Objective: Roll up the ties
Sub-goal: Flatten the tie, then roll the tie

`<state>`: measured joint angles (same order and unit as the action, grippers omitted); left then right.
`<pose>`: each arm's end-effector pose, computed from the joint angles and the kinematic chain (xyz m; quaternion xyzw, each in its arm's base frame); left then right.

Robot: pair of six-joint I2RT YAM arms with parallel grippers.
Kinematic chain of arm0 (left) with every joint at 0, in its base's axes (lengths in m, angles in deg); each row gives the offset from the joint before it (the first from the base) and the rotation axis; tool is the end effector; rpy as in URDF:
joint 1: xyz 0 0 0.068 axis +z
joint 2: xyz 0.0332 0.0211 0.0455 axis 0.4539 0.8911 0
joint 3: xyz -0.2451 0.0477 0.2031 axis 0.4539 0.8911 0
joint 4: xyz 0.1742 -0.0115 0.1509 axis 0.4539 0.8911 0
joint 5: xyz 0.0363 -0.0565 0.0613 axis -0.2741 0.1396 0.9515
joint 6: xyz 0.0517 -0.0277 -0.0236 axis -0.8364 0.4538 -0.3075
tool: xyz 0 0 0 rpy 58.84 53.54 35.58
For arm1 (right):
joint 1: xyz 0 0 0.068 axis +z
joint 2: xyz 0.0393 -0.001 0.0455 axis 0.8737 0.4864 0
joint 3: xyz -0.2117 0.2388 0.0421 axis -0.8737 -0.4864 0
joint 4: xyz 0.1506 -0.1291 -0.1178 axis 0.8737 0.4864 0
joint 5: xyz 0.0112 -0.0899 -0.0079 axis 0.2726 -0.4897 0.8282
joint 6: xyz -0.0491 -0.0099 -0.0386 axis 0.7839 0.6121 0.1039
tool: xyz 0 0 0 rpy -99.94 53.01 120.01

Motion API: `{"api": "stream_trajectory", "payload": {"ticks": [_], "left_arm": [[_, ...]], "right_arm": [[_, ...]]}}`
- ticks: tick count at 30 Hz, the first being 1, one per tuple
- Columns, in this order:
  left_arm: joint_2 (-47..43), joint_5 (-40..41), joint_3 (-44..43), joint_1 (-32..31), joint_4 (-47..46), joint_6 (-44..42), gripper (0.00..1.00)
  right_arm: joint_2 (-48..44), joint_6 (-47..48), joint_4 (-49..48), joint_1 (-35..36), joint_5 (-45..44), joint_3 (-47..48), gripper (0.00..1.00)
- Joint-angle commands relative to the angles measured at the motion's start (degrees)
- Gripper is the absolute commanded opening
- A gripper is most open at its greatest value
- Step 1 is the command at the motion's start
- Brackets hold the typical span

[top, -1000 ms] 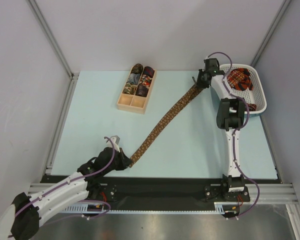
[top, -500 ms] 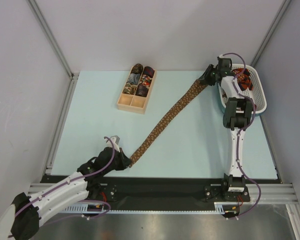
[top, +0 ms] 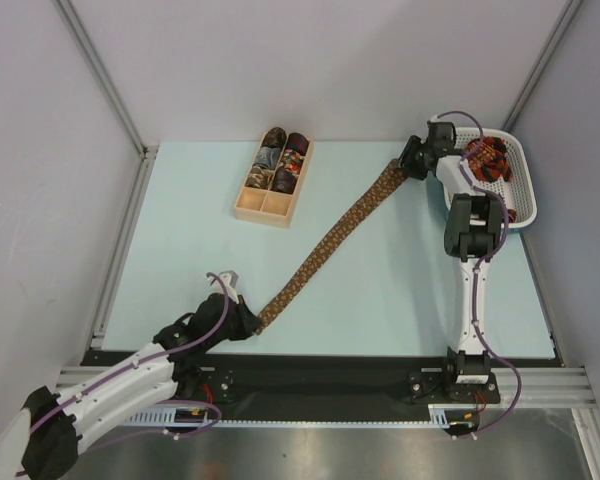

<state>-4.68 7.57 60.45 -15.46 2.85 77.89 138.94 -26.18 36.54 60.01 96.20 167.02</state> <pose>0.0566 -0.0447 0.1688 -0.0508 0.9064 -0.2557 0.3323 0.5911 0.0049 0.1887 0.1314 0.8979 0.2089 0.3644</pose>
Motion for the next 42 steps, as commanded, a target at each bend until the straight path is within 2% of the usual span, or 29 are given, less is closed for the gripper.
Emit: {"api": "stream_trajectory", "payload": {"ticks": [1,3,6,7,10,11,12,13,16,20,25,29,35,36,38,39,42], "left_arm": [[-0.6,2.4,-3.3,0.5,2.3,-0.2,0.16],[-0.2,2.8,-4.0,0.8,3.4,-0.6,0.19],[0.7,1.3,-4.7,1.8,3.5,-1.9,0.22],[0.9,0.7,-5.0,2.7,3.9,-2.1,0.27],[1.3,-1.3,-5.4,5.2,4.0,-3.1,0.52],[1.3,-2.2,-5.4,5.9,4.0,-3.2,0.55],[0.8,-2.7,-5.5,6.7,4.2,-3.2,0.59],[0.5,-3.4,-5.5,8.3,4.3,-3.2,0.68],[0.0,-4.7,-5.9,10.5,4.6,-3.8,0.77],[-0.7,-4.8,-6.1,12.0,5.0,-1.8,0.77],[-4.3,-2.9,-9.1,16.3,7.8,-0.3,0.79],[-4.0,-5.3,-13.0,21.7,9.0,2.7,0.78],[2.9,-12.3,-22.9,32.8,11.5,2.9,0.79],[5.6,-13.8,-25.7,36.5,12.2,2.3,0.79],[7.5,-19.6,-27.9,40.5,12.6,1.0,0.79],[8.5,-22.1,-29.3,44.6,12.3,0.7,0.78],[10.2,-27.2,-30.5,49.7,10.8,0.2,0.78]], "right_arm": [[-7.2,4.6,3.6,3.0,-5.2,1.0,0.51],[-10.6,6.9,3.4,5.1,-7.6,-1.8,0.51],[-16.9,9.8,1.8,9.2,-10.3,-9.2,0.57],[-19.0,11.6,0.6,10.2,-11.2,-11.8,0.58],[-27.8,13.3,-4.0,15.6,-12.7,-26.1,0.57],[-30.0,12.9,-5.2,15.7,-12.7,-26.2,0.57],[-32.3,12.9,-6.4,17.7,-12.2,-32.4,0.57],[-36.1,12.8,-7.4,18.8,-12.1,-34.8,0.57],[-41.3,11.4,-7.7,23.4,-13.5,-44.4,0.57],[-50.5,11.5,-8.2,32.1,-19.1,-55.3,0.57],[-57.3,13.1,-13.8,43.1,-19.8,-68.9,0.52],[-60.9,10.7,-16.1,53.4,-22.6,-72.2,0.52],[-59.0,9.0,-15.9,65.3,-31.0,-68.1,0.56],[-58.0,8.6,-15.5,67.8,-31.8,-66.5,0.56],[-54.4,8.2,-16.0,69.7,-33.4,-65.0,0.56],[-53.2,7.6,-16.1,71.2,-33.8,-63.4,0.56],[-49.0,6.1,-19.2,72.1,-31.2,-62.2,0.56]]}}
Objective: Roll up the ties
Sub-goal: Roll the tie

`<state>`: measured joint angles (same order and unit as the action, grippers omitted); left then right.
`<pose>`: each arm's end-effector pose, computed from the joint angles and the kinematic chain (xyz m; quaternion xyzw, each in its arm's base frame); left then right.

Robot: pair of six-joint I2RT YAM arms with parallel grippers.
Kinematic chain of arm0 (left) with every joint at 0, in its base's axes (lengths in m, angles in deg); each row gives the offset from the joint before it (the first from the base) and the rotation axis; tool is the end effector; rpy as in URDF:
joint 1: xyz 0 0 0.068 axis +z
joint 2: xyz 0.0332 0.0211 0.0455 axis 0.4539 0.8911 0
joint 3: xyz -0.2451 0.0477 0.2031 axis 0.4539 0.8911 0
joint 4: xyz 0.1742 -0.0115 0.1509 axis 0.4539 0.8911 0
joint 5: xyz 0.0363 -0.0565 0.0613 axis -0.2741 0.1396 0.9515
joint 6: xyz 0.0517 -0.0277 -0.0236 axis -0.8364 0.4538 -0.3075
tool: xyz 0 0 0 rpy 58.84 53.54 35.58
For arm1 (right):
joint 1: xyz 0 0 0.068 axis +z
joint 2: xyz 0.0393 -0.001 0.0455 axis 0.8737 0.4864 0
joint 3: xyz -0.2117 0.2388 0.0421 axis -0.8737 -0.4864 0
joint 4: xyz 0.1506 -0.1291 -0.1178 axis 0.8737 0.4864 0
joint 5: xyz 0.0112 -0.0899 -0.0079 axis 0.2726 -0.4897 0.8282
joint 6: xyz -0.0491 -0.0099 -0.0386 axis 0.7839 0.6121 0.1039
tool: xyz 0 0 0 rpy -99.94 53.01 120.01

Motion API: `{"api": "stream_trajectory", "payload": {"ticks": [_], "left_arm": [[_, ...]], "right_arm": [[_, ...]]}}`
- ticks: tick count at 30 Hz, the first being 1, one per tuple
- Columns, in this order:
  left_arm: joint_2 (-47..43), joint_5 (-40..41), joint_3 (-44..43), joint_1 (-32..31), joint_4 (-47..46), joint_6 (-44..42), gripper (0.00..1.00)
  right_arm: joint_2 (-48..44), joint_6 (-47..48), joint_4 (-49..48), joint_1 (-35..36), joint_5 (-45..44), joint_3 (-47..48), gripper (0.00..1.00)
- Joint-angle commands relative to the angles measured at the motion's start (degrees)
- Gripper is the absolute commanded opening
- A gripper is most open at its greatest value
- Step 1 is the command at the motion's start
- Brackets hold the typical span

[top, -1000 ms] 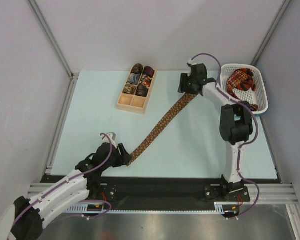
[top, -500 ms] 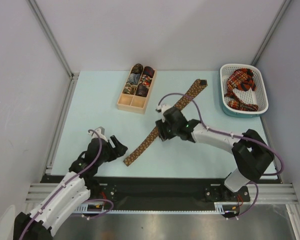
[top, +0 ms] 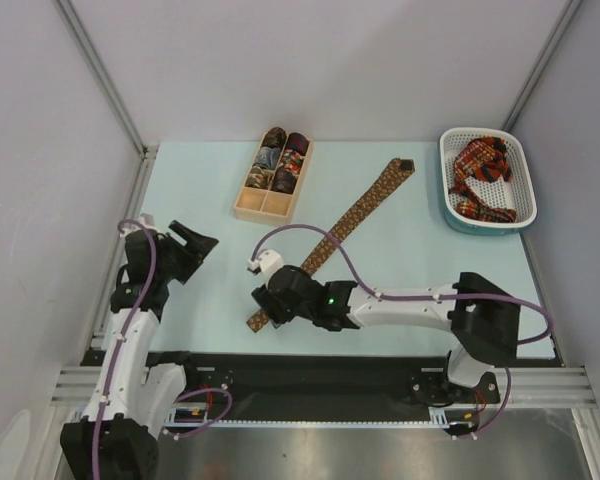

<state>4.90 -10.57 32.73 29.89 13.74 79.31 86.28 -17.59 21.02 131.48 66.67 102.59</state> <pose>0.1191 -0.0040 0.2909 -0.3279 0.8137 -0.2637 0.4010 0.1258 0.3247 0.2904 -0.3784 0.8140 0.2176 0.3833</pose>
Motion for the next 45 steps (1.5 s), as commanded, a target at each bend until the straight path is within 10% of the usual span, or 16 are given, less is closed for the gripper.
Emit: {"api": "stream_trajectory", "payload": {"ticks": [1,33,41,45], "left_arm": [[1.3,-9.6,-3.0,5.2,-0.7,-1.6,0.78],[3.0,-16.0,-2.5,9.2,-4.1,-5.9,0.79],[3.4,-16.6,-2.4,9.2,-4.3,-7.4,0.79],[3.9,-16.8,-2.6,9.2,-4.4,-8.0,0.79]], "right_arm": [[4.5,-2.9,-4.1,1.4,-1.8,3.4,0.56],[30.4,-5.1,19.1,13.5,-26.5,28.9,0.6],[32.4,-3.0,18.2,13.4,-24.5,28.9,0.45],[31.7,-2.8,17.0,12.6,-21.7,28.1,0.19]]}}
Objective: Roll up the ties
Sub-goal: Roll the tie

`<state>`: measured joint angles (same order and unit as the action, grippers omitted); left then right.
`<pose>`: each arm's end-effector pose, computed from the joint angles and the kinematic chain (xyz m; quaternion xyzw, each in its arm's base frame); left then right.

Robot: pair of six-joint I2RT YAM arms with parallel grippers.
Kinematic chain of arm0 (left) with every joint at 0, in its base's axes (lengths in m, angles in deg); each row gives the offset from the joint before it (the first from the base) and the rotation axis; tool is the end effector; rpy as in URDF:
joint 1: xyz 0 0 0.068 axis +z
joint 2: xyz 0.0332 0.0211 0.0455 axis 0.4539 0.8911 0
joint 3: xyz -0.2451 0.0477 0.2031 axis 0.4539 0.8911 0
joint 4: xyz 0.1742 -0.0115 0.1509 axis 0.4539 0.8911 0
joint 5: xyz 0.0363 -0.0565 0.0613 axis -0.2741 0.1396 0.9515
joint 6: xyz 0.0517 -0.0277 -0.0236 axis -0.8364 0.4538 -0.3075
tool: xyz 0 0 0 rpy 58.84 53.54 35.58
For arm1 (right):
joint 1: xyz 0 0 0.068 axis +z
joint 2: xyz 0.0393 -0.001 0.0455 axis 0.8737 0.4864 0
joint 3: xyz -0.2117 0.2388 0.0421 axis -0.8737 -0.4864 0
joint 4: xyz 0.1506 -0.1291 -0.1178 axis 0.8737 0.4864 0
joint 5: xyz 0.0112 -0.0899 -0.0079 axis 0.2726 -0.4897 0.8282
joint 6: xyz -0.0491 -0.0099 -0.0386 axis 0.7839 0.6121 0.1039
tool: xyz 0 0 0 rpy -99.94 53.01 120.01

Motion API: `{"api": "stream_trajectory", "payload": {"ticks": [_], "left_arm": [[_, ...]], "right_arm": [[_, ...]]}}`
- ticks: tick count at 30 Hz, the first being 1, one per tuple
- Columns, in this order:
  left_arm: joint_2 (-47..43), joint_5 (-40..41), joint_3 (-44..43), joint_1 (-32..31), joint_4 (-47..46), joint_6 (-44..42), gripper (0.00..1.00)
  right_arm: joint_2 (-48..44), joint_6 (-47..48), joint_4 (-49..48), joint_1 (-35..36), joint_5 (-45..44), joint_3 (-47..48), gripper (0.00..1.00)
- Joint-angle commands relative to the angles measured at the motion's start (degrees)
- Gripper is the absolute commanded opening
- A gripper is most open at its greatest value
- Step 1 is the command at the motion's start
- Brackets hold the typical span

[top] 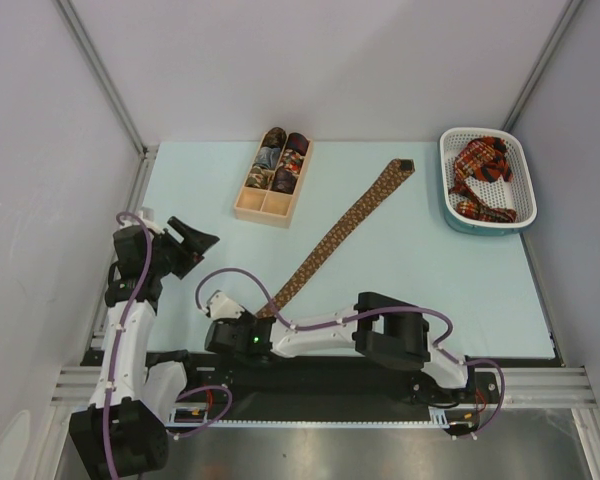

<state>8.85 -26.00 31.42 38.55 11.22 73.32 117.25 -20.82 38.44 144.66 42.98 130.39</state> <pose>0.1334 0.0045 0.2978 -0.2819 0.8161 -0.3203 0.3898 0.0793 0.4598 0.2015 -0.4293 0.8138 0.0044 0.3916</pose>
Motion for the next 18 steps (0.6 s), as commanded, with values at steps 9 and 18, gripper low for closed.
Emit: {"api": "stream_trajectory", "payload": {"ticks": [9,18], "left_arm": [[-2.4,-0.9,2.0,-0.4,-4.9,-2.6,0.78],[-2.8,6.3,6.1,-13.4,-7.8,-1.0,0.84]], "right_arm": [[-9.0,-2.0,-7.1,-4.5,13.4,-7.0,0.0],[-18.0,-4.8,-18.5,-13.9,34.7,-18.2,0.0]]}}
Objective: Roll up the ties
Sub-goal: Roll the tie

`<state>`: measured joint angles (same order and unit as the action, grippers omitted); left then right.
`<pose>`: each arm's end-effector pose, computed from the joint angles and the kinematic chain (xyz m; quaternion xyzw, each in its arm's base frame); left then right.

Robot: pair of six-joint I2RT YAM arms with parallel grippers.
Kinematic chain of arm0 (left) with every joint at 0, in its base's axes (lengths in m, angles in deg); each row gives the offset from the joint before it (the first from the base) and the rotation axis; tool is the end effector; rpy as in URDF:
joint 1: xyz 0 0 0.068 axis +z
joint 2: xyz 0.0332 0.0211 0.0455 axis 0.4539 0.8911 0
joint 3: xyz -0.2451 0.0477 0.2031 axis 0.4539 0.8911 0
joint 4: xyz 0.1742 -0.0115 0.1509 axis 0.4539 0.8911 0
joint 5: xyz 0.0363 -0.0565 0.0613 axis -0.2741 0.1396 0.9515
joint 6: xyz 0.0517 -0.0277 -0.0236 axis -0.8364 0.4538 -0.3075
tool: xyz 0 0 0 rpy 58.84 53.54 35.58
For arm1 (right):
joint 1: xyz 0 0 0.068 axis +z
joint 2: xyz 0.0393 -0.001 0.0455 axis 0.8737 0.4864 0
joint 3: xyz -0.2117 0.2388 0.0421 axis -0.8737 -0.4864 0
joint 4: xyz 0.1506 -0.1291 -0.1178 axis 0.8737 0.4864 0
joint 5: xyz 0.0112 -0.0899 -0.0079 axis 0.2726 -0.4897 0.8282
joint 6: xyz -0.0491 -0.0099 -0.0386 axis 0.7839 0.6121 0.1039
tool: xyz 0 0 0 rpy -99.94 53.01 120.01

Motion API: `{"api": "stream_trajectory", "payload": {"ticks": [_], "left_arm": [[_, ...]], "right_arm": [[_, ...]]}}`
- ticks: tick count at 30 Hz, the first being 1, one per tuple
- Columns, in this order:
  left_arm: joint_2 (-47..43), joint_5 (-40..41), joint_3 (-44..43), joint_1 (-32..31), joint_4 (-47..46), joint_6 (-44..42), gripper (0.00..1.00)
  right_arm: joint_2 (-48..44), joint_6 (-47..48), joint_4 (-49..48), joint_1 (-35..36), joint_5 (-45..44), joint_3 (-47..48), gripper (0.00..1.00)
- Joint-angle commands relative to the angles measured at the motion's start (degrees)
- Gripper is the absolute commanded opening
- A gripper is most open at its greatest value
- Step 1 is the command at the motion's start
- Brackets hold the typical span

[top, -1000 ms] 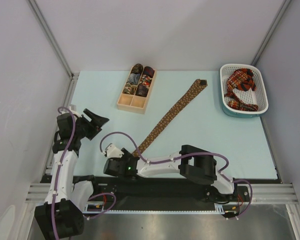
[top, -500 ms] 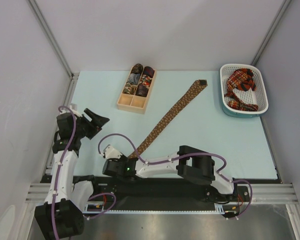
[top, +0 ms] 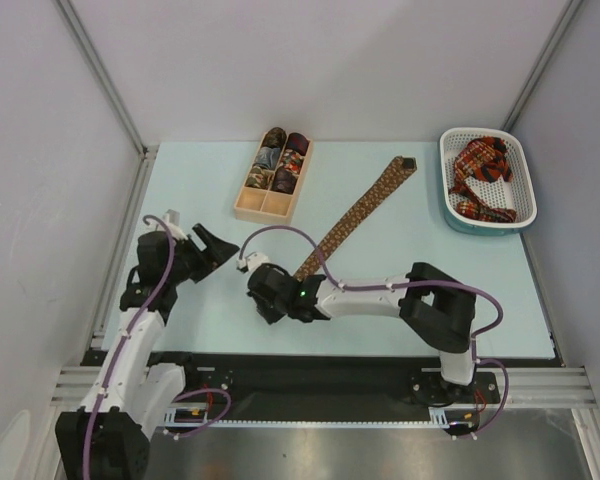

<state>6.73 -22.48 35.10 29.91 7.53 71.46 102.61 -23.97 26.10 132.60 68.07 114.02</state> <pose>0.1275 -0.0131 0.2870 -0.2152 0.8320 -0.3220 0.3973 0.1393 0.3910 0.2383 -0.3675 0.8566 0.1902 0.3082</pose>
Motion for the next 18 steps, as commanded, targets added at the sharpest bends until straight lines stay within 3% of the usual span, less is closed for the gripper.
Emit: {"api": "stream_trajectory", "payload": {"ticks": [1,9,18], "left_arm": [[-0.9,4.4,3.2,-6.1,-4.8,1.4,0.84],[-3.9,4.6,10.9,-9.3,-13.4,1.4,0.99],[-8.8,6.7,21.0,-13.5,-27.4,-0.3,1.0]], "right_arm": [[-4.2,-2.0,-6.5,-2.5,10.6,-2.3,0.0],[-6.3,-4.7,-11.4,-8.9,25.3,-7.3,0.0],[-6.4,-8.3,-17.8,-15.2,38.3,-10.8,0.0]]}}
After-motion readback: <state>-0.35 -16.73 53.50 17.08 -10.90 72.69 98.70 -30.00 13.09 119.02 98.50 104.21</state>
